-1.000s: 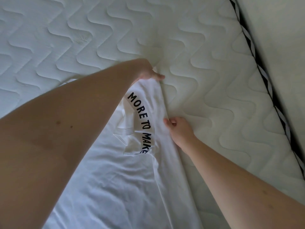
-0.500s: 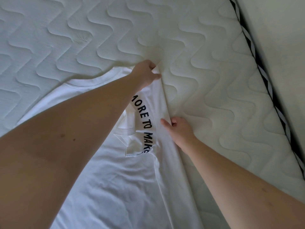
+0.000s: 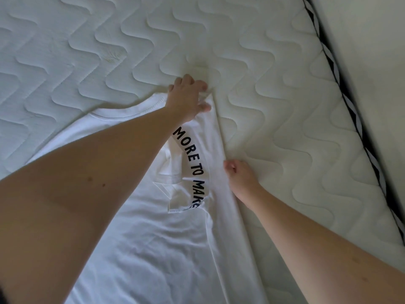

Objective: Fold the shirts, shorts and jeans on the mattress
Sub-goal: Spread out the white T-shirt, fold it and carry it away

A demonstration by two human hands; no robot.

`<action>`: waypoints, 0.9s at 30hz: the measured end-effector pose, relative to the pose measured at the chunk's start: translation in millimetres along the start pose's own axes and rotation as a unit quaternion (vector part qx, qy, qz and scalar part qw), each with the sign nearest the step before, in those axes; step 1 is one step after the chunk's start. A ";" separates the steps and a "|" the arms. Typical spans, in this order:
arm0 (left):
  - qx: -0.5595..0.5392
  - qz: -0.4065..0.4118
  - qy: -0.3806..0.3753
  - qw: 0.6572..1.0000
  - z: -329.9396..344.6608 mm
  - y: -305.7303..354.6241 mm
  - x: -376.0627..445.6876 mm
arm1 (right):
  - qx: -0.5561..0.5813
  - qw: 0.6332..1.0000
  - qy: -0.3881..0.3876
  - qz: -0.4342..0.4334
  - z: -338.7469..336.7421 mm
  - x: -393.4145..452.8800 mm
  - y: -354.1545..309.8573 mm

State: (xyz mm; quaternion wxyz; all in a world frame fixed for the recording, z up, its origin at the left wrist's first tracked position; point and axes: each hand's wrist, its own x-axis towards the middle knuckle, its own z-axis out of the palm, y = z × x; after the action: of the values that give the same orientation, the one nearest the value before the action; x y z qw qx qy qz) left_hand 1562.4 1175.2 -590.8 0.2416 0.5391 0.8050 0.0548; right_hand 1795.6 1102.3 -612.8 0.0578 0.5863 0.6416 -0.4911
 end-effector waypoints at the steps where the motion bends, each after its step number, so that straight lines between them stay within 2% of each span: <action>1: 0.022 0.004 -0.011 1.000 -3.3 2.7 3.8 | 0.002 1.000 -0.001 -0.003 -0.5 -1.5 -0.1; 5: 0.047 0.004 -0.057 0.997 -11.6 14.3 20.4 | -0.013 1.000 -0.010 -0.004 0.1 -0.5 1.7; 7: 0.001 -0.007 -0.067 0.998 -15.1 15.2 26.7 | -0.022 1.000 -0.005 -0.002 1.1 1.6 2.6; 11: -0.068 0.021 -0.071 0.995 -21.0 12.4 36.8 | -0.043 0.999 -0.015 0.006 2.1 3.9 3.1; 17: 0.023 0.068 -0.191 0.979 -24.0 14.6 41.7 | -0.064 0.998 -0.025 0.009 0.7 3.2 3.3; 22: -0.012 0.060 -0.099 0.993 -15.6 16.6 38.2 | -0.065 0.998 -0.023 0.011 0.8 3.1 2.6; 27: 0.069 0.075 0.010 0.995 7.3 23.8 26.3 | -0.033 0.999 -0.017 0.011 4.0 3.2 5.4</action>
State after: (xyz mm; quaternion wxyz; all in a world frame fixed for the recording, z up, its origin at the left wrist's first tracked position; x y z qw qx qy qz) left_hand 1577.8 1207.3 -597.6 0.1907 0.6130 0.7664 0.0222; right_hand 1797.0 1100.8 -620.0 0.0935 0.5831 0.6498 -0.4785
